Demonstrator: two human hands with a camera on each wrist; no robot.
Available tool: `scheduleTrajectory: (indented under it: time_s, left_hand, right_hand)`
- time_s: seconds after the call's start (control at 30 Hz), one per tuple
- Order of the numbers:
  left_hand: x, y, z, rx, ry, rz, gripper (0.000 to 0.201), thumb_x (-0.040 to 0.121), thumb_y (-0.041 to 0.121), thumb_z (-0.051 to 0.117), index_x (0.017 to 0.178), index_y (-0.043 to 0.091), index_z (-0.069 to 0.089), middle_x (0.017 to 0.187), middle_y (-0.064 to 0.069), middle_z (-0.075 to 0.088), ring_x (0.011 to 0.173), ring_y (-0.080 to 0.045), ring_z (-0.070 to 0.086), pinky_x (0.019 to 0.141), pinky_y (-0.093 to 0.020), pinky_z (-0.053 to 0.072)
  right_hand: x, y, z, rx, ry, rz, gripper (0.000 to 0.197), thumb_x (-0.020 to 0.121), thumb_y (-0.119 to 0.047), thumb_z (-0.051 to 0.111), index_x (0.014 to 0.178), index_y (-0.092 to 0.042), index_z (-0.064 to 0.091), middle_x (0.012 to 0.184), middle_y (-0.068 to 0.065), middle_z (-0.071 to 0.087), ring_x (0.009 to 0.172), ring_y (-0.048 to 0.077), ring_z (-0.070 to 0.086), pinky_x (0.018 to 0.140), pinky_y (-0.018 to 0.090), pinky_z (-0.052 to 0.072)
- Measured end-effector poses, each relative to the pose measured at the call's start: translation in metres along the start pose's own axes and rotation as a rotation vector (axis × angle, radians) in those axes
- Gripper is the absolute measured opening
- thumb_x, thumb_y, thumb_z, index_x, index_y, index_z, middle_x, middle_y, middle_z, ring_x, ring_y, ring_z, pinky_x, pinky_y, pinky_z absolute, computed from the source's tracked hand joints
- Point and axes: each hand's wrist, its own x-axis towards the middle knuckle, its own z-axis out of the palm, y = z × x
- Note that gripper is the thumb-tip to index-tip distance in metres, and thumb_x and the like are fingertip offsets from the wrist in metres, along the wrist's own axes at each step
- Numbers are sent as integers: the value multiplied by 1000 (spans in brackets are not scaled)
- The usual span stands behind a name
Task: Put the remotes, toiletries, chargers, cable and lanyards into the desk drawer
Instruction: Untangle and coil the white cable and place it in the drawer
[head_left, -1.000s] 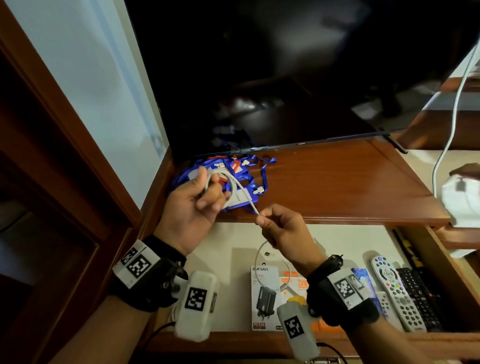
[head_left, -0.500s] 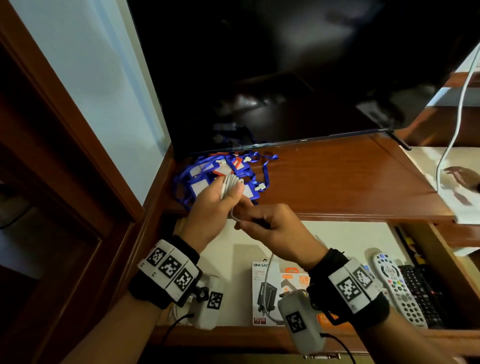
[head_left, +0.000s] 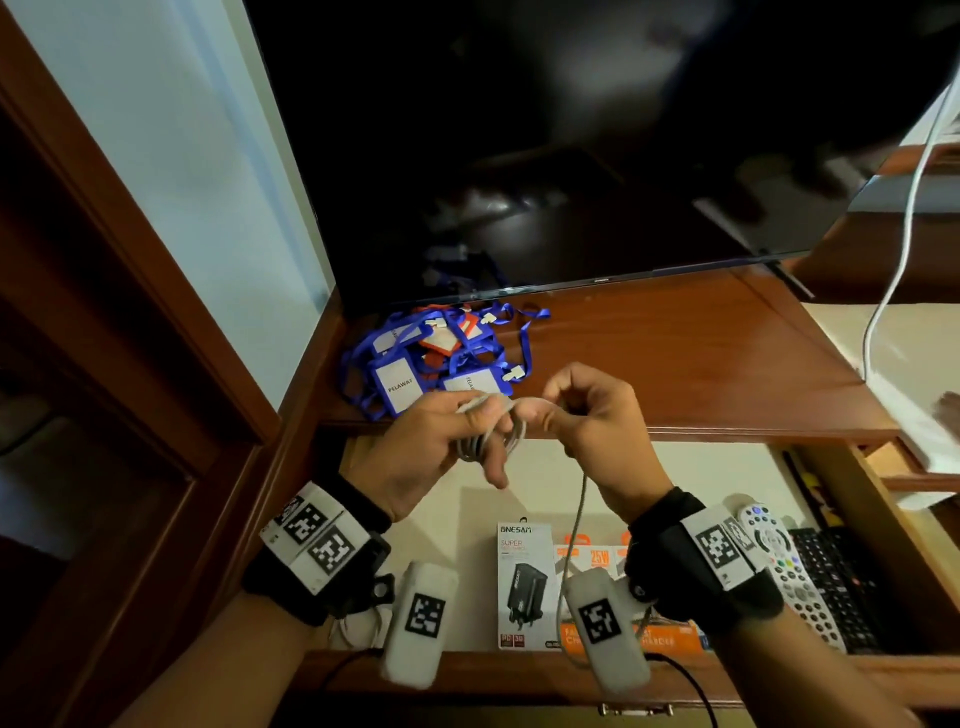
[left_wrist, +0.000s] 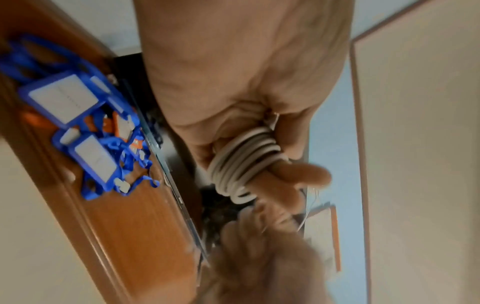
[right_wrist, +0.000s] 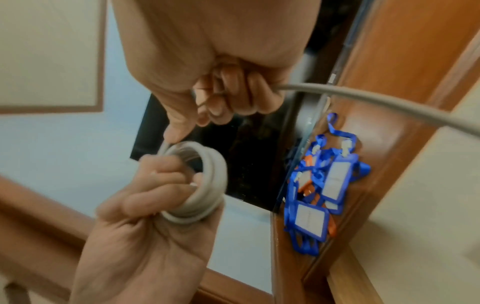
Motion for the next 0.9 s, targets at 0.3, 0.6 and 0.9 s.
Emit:
scheduleTrajectory:
  time_s: [0.3,0.6,0.9]
  left_hand:
    - [2,36,-22,-498,323,187,34,101,20,30,77,6,48,42,4,39,42,-8,41,54,-16,44]
    - [12,18,-9,119,478,267,43,101,28,39,81,-4,59,81,-15,70,90,-28,66,90,-42,48]
    - [10,-8,-5,466,377,278,44,93,41,38,92,4,62,79,10,73,88,-3,64,92,-31,44]
  right_hand:
    - [-12,30,-18,241,85,245,18,85,-1,61,73,-8,51,48,-6,38,43,10,24,44,22,16]
    - [-17,9,7,-303,-201,39,20,84,-7,68,65,-11,61,45,-9,51,41,2,41,49,15,36]
    - [-22,-5,6,-154,-363,8,28,89,-2,50,64,-13,57,47,-11,43,44,2,31,48,13,28]
